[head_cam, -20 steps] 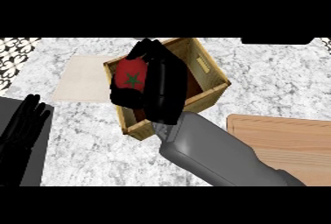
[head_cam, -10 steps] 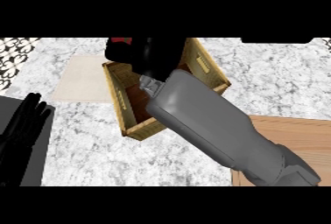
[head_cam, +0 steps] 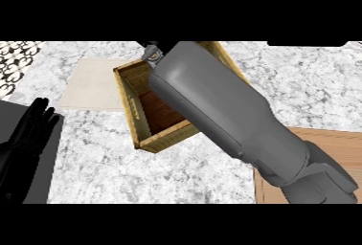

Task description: Pick the tomato from the cutting board and place it in the basket

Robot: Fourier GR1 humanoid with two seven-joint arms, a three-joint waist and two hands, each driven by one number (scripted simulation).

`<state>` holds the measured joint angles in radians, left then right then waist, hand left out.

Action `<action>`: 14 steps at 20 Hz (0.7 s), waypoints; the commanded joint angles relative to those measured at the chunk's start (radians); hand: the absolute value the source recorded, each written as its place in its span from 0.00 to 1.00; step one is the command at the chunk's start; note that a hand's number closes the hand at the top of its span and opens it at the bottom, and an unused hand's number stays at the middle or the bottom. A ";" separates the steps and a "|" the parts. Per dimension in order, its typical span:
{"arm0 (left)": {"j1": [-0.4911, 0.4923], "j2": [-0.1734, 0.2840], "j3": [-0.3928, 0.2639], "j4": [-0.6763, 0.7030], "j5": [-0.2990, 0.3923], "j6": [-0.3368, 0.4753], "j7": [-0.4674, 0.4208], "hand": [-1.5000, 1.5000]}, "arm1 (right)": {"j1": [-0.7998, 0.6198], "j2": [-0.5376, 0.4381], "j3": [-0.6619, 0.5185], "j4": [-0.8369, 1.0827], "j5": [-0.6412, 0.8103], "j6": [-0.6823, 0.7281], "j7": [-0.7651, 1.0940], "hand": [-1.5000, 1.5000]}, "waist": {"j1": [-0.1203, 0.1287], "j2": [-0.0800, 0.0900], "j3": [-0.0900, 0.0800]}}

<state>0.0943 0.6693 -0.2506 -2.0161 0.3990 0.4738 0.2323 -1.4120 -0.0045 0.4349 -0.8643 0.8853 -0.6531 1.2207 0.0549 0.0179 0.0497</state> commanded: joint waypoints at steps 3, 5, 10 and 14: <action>-0.073 -0.013 -0.006 0.145 -0.043 0.004 -0.039 0.50 | -0.063 0.004 -0.034 0.138 -0.031 0.014 0.188 1.00 | -0.018 0.010 -0.057; -0.118 -0.001 0.008 0.147 -0.015 0.003 -0.007 0.50 | -0.086 0.004 -0.022 0.152 -0.056 0.036 0.193 1.00 | -0.026 0.006 -0.055; -0.106 -0.012 -0.021 0.175 -0.011 0.026 -0.041 0.50 | -0.059 0.004 -0.038 0.216 -0.072 -0.044 0.151 1.00 | -0.025 0.006 -0.054; -0.121 0.007 -0.018 0.212 0.007 0.026 -0.048 0.50 | -0.041 0.004 -0.073 0.199 -0.130 -0.084 0.087 1.00 | -0.047 0.002 -0.052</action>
<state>0.0466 0.6923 -0.2821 -1.9441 0.4484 0.4987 0.1966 -1.4603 -0.0039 0.3822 -0.6600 0.7908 -0.6896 1.1866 0.0399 0.0153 0.0636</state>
